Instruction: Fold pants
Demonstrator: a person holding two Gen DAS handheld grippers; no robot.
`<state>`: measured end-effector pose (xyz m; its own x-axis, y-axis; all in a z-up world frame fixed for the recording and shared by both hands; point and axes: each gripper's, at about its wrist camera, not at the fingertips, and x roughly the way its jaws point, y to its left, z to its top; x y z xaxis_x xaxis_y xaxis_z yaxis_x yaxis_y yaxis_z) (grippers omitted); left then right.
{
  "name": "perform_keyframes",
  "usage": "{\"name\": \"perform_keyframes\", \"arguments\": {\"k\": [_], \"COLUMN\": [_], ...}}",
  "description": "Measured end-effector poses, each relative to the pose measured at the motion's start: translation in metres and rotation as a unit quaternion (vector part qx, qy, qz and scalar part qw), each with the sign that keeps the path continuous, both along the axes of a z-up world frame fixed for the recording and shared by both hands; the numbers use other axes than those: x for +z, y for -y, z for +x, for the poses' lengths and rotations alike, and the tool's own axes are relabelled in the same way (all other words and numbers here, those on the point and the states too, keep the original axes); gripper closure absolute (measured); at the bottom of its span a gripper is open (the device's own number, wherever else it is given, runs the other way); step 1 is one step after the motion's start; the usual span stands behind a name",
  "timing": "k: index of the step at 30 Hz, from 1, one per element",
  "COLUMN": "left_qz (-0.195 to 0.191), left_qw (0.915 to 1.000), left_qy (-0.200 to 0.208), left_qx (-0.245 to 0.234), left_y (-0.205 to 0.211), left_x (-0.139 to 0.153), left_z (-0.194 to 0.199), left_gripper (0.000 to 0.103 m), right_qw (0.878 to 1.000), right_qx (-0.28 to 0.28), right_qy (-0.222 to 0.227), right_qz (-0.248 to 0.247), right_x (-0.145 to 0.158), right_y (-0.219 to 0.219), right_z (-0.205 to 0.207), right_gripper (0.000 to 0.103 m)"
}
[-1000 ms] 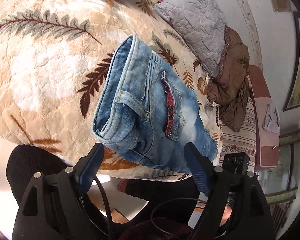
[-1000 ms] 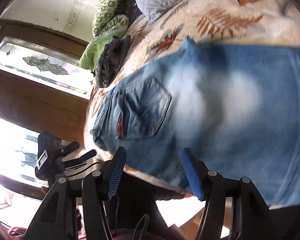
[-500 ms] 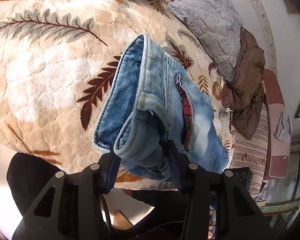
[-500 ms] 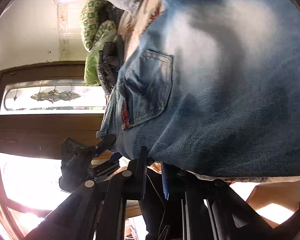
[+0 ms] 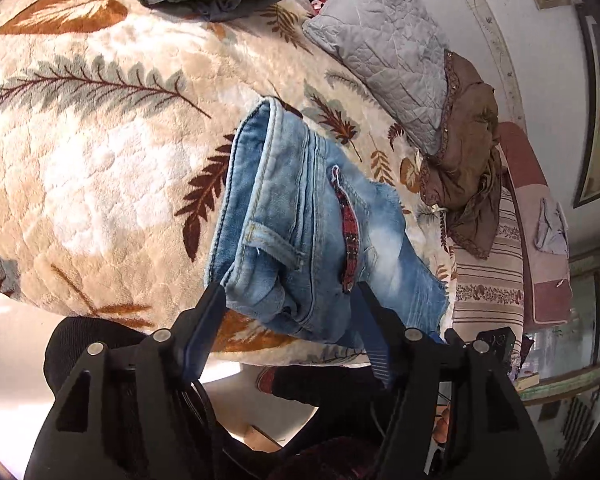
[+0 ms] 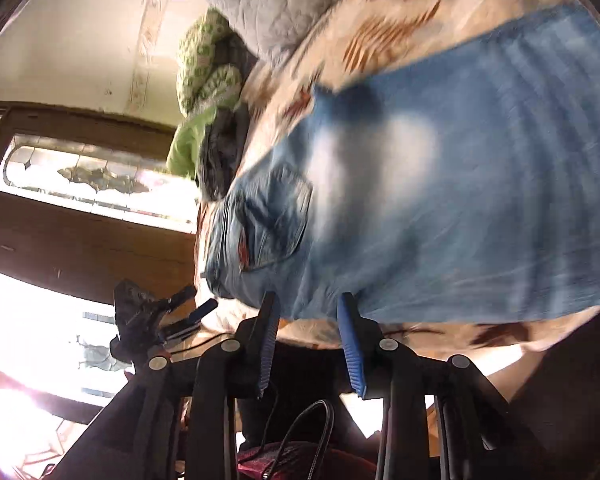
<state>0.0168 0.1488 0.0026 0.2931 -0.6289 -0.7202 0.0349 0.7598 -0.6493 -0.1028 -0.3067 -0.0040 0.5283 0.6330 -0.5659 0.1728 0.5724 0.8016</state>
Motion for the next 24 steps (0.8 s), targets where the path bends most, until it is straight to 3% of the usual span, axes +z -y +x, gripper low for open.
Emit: {"name": "perform_keyframes", "arguments": {"k": [2,5,7,9,13,14,15,16,18,21,24], "left_qz": [0.014,0.033,0.051,0.067,0.094,0.1,0.103,0.104,0.114,0.141,0.182], "left_qw": [0.9997,0.9992,0.9978,0.9959,0.9924,0.9924,0.9927,0.9928,0.9928,0.9895,0.9826], "left_qy": [0.004,-0.021,-0.044,-0.061,-0.076,-0.068,-0.057,-0.05,-0.023,0.007,-0.013], "left_qx": [0.017,0.01,-0.001,-0.01,-0.022,-0.022,-0.025,-0.03,-0.028,-0.032,-0.036], "left_y": [-0.001,0.012,0.027,0.039,0.063,0.068,0.072,0.076,0.078,0.085,0.091], "left_x": [0.004,-0.008,-0.022,-0.035,-0.047,-0.044,-0.039,-0.033,-0.016,-0.008,-0.03], "left_z": [0.013,0.043,0.059,0.069,0.077,0.075,0.073,0.07,0.062,0.056,0.061], "left_gripper": [0.025,0.025,0.025,0.025,0.026,0.03,0.037,0.051,0.053,0.053,0.052], "right_qw": [0.994,0.962,0.95,0.946,0.945,0.949,0.954,0.956,0.954,0.947,0.944], "right_qx": [-0.096,-0.226,-0.27,-0.284,-0.273,-0.266,-0.253,-0.237,-0.217,-0.238,-0.229], "right_qy": [0.018,0.002,-0.013,-0.028,-0.041,-0.04,-0.036,-0.03,-0.019,0.037,0.006], "right_qz": [-0.057,-0.154,-0.158,-0.156,-0.173,-0.163,-0.158,-0.171,-0.205,-0.211,-0.239], "right_x": [0.016,0.022,0.013,-0.003,-0.03,-0.037,-0.042,-0.043,-0.028,0.008,0.001], "right_y": [0.065,0.153,0.194,0.224,0.24,0.24,0.242,0.241,0.238,0.247,0.253], "right_z": [-0.022,-0.047,-0.051,-0.05,-0.027,-0.023,-0.018,-0.011,-0.001,0.003,0.021], "right_gripper": [0.054,0.053,0.053,0.053,0.053,0.054,0.074,0.099,0.1,0.1,0.1]}}
